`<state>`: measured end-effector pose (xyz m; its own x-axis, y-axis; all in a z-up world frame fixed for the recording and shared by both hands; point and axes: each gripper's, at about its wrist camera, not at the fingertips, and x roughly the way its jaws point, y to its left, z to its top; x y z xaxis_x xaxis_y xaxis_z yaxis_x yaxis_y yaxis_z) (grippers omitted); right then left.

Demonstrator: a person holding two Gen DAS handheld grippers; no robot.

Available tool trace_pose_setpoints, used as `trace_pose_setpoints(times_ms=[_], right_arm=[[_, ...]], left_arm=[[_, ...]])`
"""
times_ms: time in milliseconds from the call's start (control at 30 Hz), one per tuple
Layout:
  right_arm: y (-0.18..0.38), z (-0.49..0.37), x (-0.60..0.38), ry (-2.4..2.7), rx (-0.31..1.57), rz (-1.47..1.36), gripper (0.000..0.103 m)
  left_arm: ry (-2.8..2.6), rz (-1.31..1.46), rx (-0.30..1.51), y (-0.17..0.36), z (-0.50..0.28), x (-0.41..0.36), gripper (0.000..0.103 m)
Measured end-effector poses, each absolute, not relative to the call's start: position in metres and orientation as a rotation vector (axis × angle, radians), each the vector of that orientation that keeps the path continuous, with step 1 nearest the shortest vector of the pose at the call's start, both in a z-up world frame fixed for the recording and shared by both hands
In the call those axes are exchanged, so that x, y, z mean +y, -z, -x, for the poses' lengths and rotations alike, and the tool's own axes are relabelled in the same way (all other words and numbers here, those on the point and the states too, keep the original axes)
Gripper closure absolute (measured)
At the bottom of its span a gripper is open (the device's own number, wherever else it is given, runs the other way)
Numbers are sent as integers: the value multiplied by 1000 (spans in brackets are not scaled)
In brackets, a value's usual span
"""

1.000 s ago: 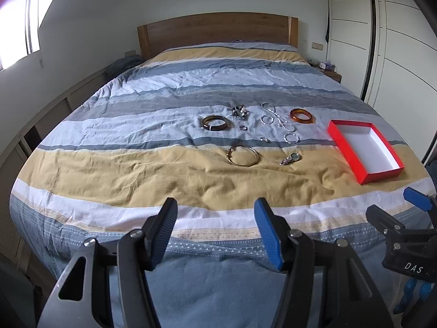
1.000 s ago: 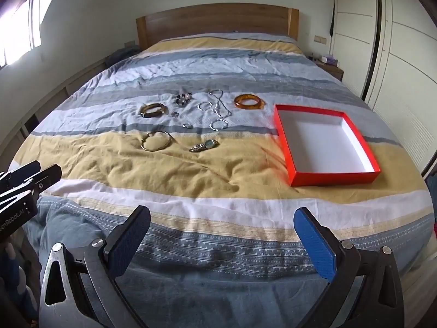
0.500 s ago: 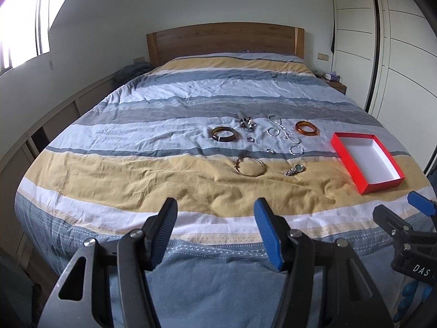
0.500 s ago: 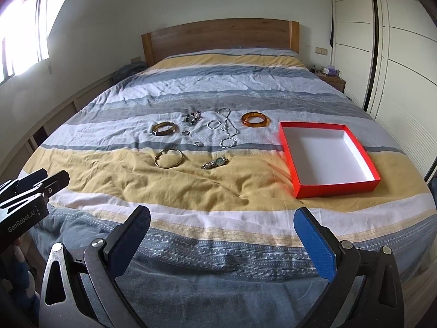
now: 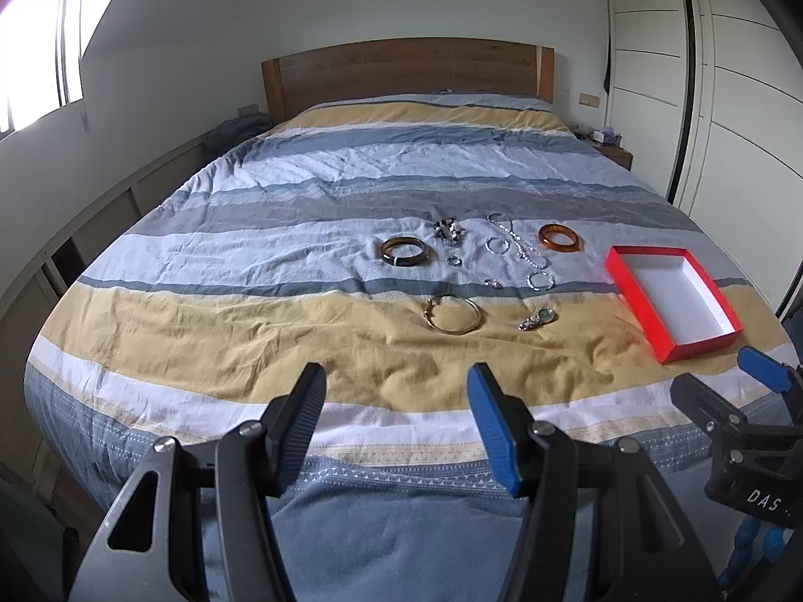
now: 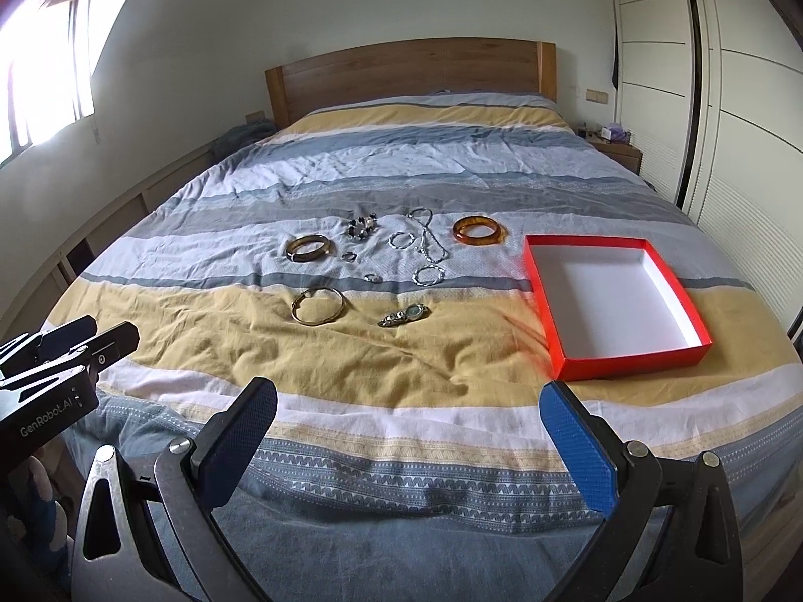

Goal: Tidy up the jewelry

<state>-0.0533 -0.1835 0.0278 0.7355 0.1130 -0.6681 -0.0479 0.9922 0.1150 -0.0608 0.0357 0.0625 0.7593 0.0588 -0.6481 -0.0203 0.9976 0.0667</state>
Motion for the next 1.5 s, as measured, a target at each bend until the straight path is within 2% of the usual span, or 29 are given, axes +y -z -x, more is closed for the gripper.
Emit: trace_pose_setpoints(times_ms=[333, 533, 867, 1000, 1500], right_arm=[[-23, 35, -192, -80, 750, -108, 1], [-19, 20, -192, -95, 768, -105, 12], [-11, -8, -187, -131, 795, -92, 14], [-5, -17, -186, -151, 811, -86, 20], [18, -60, -183, -217, 856, -100, 32]], left_arm=[[-31, -47, 722, -53, 39, 28, 47], [-32, -52, 720, -46, 23, 26, 47], [-48, -50, 741, -34, -5, 30, 47], [-53, -61, 758, -28, -14, 29, 47], [-73, -83, 814, -3, -58, 31, 47]])
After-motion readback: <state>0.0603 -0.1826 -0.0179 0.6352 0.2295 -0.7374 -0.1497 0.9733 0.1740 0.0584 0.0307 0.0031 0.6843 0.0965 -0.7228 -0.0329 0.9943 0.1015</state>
